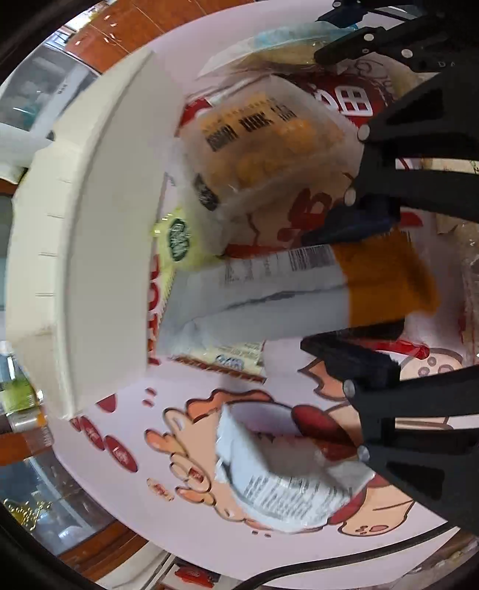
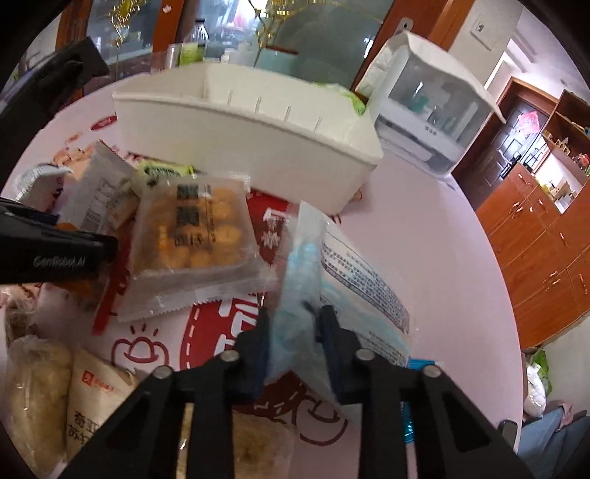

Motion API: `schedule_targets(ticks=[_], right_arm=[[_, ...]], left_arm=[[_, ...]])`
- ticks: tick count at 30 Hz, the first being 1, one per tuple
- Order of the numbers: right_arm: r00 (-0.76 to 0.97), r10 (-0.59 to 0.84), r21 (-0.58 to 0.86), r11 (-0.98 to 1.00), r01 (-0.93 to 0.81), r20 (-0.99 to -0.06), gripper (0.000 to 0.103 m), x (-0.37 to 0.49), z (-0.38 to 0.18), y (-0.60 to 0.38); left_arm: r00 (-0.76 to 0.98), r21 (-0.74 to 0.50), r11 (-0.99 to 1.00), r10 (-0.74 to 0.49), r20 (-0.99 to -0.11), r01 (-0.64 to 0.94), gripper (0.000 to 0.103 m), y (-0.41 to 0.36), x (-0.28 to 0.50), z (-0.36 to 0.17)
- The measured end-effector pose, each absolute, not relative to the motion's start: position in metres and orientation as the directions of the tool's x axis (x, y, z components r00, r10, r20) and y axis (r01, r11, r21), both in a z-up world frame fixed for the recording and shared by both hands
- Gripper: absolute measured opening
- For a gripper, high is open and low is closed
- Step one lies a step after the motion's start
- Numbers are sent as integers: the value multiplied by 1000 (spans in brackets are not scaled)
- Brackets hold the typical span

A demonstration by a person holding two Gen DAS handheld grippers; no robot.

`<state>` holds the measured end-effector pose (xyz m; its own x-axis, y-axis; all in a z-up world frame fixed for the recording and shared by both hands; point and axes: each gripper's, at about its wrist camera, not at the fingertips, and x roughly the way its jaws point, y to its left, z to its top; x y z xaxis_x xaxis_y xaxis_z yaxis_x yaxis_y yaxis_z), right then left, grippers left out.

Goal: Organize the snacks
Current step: 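Grasp the orange-and-white bar with the left tool while the right tool grasps the light-blue bag, then carry both packs over the white tray and open both tools to drop them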

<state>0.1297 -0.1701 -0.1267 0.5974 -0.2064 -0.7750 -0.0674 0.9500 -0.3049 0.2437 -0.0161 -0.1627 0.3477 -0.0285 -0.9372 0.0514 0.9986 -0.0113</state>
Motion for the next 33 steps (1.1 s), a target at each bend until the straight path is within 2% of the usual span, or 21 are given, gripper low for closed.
schedule_targets(ticks=[7,17,20,26,33], right_arm=[[624,-78,-165,983,-82,-777,20,123,-93,-184],[654,139,92,990,-106,-744,18,124,-38,-205],[666,163,115,987,-117,-728,18,125,-25,-206],[702,204,153,979,-136,-682,18,143,7,-211],[771,213,216,971,-99,-601,18,185,48,-226]], left_arm=[[514,66,994,11,-858,89,36,-35,222,-109],[670,85,986,-32,-742,141,36,-20,186,-54],[697,100,984,-31,-717,147,36,-22,181,-40],[696,32,973,-142,-704,230,36,-21,199,-22],[735,-22,976,-177,-654,216,36,-8,260,-1]])
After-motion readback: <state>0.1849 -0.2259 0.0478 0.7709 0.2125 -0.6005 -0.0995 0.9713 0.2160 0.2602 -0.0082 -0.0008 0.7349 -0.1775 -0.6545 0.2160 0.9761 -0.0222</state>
